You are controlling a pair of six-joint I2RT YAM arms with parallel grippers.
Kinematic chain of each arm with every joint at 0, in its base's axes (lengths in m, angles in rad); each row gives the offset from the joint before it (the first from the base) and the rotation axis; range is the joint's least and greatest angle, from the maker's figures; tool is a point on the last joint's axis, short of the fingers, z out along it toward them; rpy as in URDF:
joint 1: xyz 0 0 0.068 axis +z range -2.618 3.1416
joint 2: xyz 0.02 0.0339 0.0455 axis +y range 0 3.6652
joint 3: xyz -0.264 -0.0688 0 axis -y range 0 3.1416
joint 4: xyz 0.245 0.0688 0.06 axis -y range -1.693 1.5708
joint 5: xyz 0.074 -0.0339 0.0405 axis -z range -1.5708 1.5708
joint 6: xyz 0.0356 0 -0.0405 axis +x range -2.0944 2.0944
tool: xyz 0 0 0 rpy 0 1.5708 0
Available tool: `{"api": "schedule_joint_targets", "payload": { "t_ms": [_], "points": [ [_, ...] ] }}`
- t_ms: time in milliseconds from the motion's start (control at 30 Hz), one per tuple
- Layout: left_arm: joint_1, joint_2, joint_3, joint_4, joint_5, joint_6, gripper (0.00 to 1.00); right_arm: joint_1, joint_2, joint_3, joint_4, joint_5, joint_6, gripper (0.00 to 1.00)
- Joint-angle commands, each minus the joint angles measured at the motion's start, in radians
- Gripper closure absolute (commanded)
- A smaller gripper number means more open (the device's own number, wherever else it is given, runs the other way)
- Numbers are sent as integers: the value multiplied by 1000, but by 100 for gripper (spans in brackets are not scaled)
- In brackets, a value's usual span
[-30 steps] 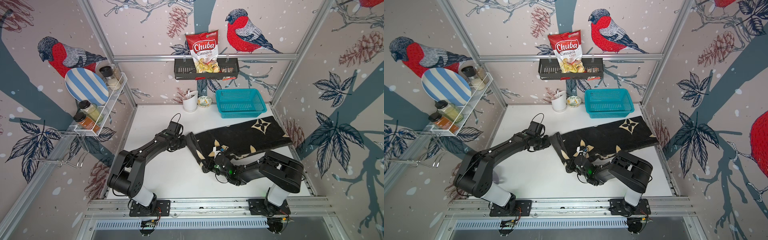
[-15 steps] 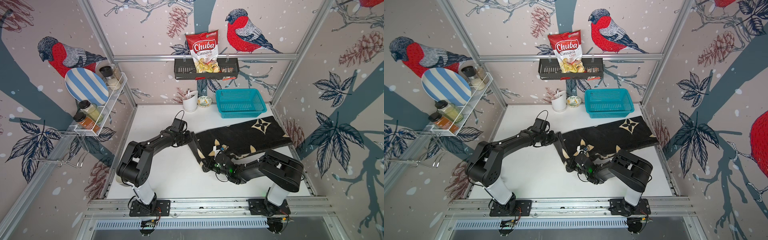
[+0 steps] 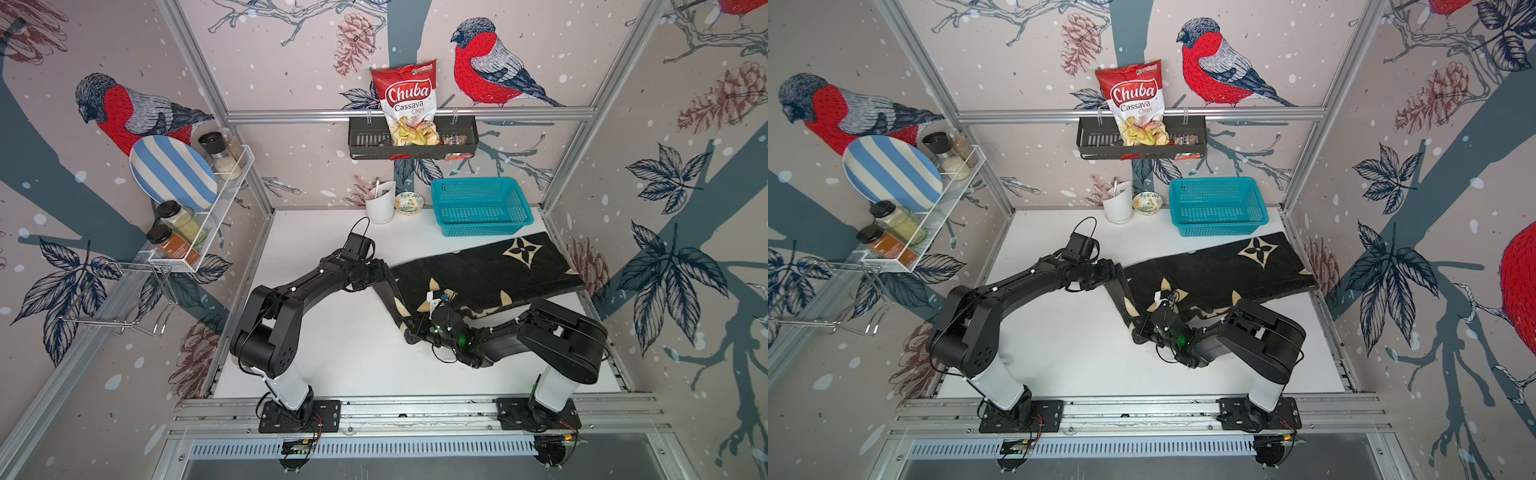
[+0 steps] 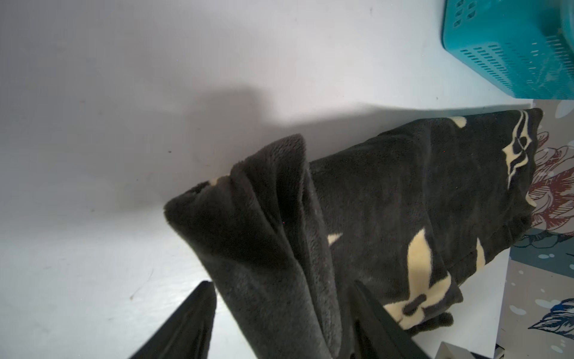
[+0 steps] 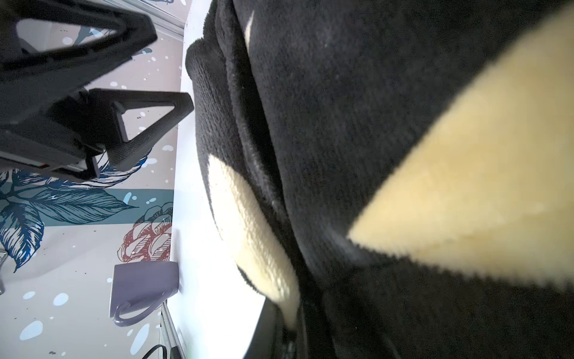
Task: Roll up the pillowcase
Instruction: Roll the pillowcase at the center of the board.
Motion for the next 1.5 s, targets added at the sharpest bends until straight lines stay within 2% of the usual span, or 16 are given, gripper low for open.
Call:
{"api": "schedule_joint_targets", "payload": {
  "t_ms": [0, 233, 567, 700, 767, 800, 900, 933, 1033, 1100, 1200, 1300, 1467],
  "points": [
    [5, -31, -44, -37, -16, -12, 30, -3, -3, -3, -16, 17, -8, 100],
    [21, 4, -115, 140, 90, -70, 27, -3, -11, -7, -19, 16, -12, 100],
    [21, 102, -74, 188, 89, -96, 33, -2, -14, -16, -17, 16, -12, 100],
    [20, 144, -74, 183, 80, -100, 48, -2, -14, -16, -19, 14, -17, 100],
    [18, 159, -37, 167, 69, -109, 61, -2, -15, -16, -25, 10, -24, 100],
    [18, 164, -28, 155, 65, -109, 65, -1, -21, -15, -41, 15, -31, 98],
    [10, 174, 0, 95, 30, -97, 68, 14, -62, 12, -159, 67, -74, 69],
    [9, 176, 7, 80, 23, -96, 69, 27, -81, 34, -224, 99, -101, 63],
    [3, 177, 14, 62, 15, -97, 69, 66, -131, 105, -425, 213, -173, 47],
    [-1, 179, 19, 55, 13, -95, 69, 93, -152, 156, -556, 301, -212, 40],
    [-2, 182, 25, 49, 13, -99, 70, 138, -162, 254, -757, 458, -276, 40],
    [-5, 183, 27, 49, 16, -103, 70, 178, -110, 392, -904, 574, -399, 39],
    [-7, 179, 26, 51, 21, -104, 70, 207, 64, 598, -995, 645, -596, 40]
  ]
}}
